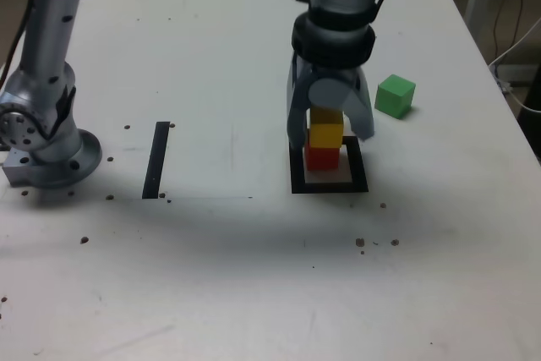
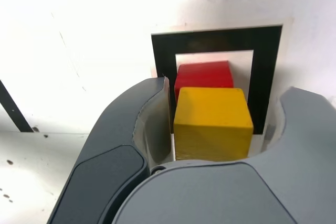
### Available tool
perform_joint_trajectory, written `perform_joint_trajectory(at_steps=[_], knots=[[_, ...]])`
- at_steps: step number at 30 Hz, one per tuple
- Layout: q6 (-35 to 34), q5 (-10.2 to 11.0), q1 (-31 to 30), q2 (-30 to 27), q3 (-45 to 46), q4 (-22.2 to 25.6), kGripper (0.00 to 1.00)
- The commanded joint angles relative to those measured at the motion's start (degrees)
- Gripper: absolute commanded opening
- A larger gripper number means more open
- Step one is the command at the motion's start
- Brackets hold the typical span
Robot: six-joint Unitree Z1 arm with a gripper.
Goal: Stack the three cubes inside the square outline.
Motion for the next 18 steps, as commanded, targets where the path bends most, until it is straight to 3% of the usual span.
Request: perform_joint_trajectory(at_steps=[1,6,18], knots=[[-0.58,2.36,0.41,-2.35,-0.02,0.78,0.99],[0.80,6.86,2.74,-4.83,-1.38,3.14,0.99],[21.53,10.18,7.88,1.82,-13.89,2.41,1.00]])
